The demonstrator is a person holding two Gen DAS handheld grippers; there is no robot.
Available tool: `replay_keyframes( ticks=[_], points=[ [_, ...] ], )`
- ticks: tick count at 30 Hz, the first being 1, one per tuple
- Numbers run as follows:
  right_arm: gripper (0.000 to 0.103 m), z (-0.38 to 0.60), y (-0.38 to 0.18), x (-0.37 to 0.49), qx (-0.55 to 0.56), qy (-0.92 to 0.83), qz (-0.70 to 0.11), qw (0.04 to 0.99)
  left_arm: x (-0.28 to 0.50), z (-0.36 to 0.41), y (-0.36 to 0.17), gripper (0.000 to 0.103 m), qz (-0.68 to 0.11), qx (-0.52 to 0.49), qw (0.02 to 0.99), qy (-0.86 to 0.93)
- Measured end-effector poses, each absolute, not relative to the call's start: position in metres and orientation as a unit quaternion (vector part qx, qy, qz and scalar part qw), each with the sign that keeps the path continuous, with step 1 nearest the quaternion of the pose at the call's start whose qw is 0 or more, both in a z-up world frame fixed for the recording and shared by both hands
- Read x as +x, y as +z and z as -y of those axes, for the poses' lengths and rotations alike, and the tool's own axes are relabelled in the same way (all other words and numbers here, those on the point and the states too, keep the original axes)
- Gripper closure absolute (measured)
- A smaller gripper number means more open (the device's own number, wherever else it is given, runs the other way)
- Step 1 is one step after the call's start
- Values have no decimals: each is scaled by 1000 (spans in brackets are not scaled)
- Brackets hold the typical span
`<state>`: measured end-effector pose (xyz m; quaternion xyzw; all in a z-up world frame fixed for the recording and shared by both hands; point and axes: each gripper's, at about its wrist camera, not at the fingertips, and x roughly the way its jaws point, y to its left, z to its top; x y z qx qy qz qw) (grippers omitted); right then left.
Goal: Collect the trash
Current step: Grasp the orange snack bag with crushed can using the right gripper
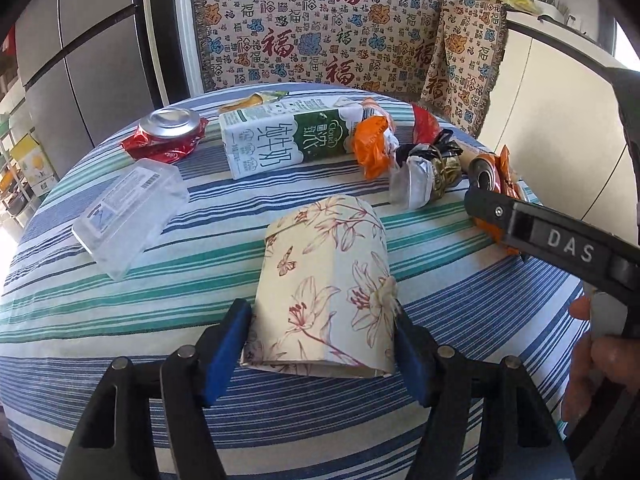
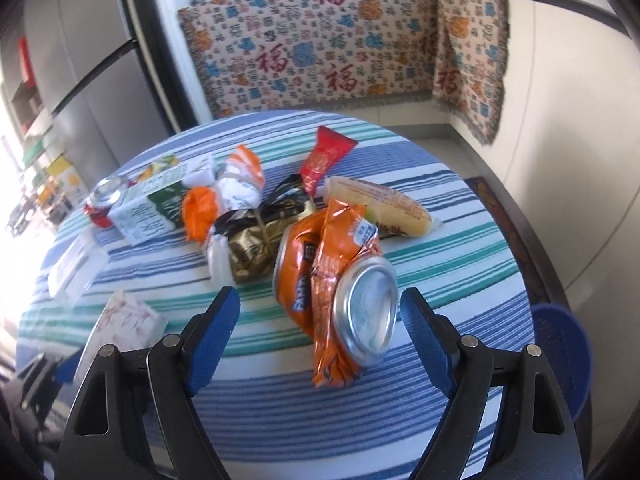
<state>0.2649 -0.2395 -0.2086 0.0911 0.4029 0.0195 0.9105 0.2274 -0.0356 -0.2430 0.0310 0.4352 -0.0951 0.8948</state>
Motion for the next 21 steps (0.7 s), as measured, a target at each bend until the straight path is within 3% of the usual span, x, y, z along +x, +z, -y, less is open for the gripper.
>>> replay_keyframes(
  ticks=[3,5,6,10,21],
  points=[
    [21,240,-212,268,93,15,-408,908,227,37,-243,35,-435,34,895,-95],
    [31,243,-215,269,98,14,-416,904,227,37,-243,36,-434,36,895,-96],
    [43,245,-217,270,103,14,-420,902,227,37,-243,37,-434,37,895,-97],
    [51,256,-211,260,115,28,-409,905,223,37,-242,38,-429,47,897,-99],
    [54,276,-194,219,114,90,-402,904,205,37,-233,39,-425,41,897,-114]
  ],
)
